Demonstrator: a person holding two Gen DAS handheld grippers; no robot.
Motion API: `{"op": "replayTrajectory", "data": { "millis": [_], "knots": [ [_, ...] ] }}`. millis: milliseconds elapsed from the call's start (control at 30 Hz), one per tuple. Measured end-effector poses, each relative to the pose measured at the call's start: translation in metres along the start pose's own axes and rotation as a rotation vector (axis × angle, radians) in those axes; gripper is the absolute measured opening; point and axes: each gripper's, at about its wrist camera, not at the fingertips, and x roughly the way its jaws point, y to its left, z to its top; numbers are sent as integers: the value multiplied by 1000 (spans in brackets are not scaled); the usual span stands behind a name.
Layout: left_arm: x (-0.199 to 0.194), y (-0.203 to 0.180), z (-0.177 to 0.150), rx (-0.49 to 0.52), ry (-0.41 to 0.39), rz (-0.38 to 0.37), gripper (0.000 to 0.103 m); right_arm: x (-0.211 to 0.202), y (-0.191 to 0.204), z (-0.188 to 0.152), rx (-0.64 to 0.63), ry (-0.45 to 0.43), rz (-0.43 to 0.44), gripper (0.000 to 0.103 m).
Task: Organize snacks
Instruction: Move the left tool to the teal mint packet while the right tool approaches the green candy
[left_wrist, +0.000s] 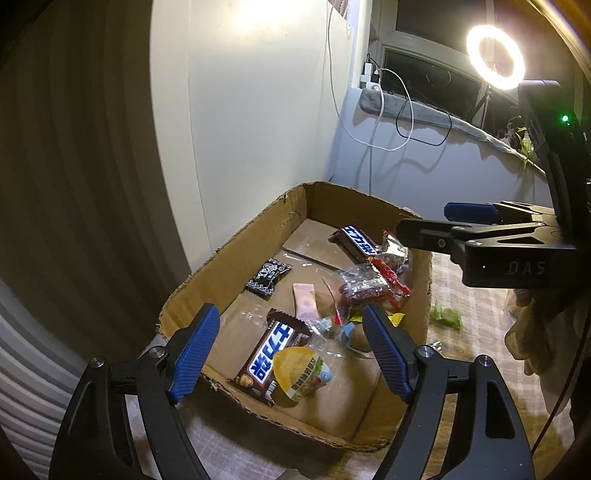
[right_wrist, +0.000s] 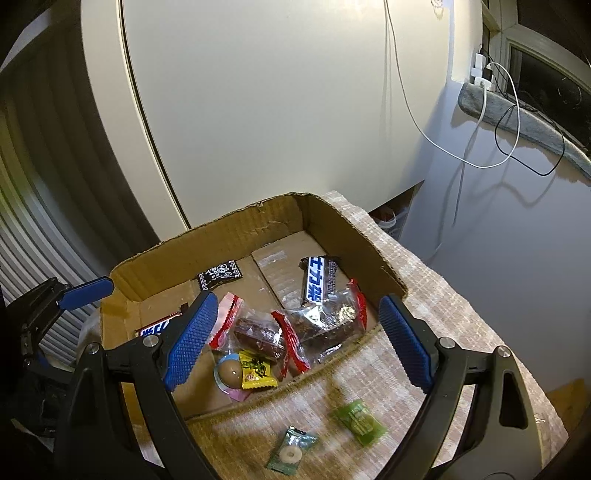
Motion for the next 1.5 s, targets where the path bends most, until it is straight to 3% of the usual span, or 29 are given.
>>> {"op": "replayTrajectory", "data": {
  "millis": [400,700,867,967,1133,1233,1500],
  "knots": [
    [-20,-31,-1,36,-21,-29,80,-30,-34,-20,12,-13,2,91],
    [-35,-68,-10,92,-30,-72,79,-40,-61,-45,-4,35,42,91],
    [-39,-89,-18,126,-15,-101,67,-35,-65,-56,-32,82,62,91],
    [-34,-101,-25,140,20,-125,56,-31,-66,-63,-60,122,78,79],
    [-16,-122,-38,163,86,-149,44,-17,-62,-75,-146,206,94,72],
    [0,-128,-43,160,136,-157,38,-7,-62,-80,-181,249,98,58],
    [35,-134,-45,130,202,-149,35,20,-69,-85,-200,306,122,46]
  ]
}}
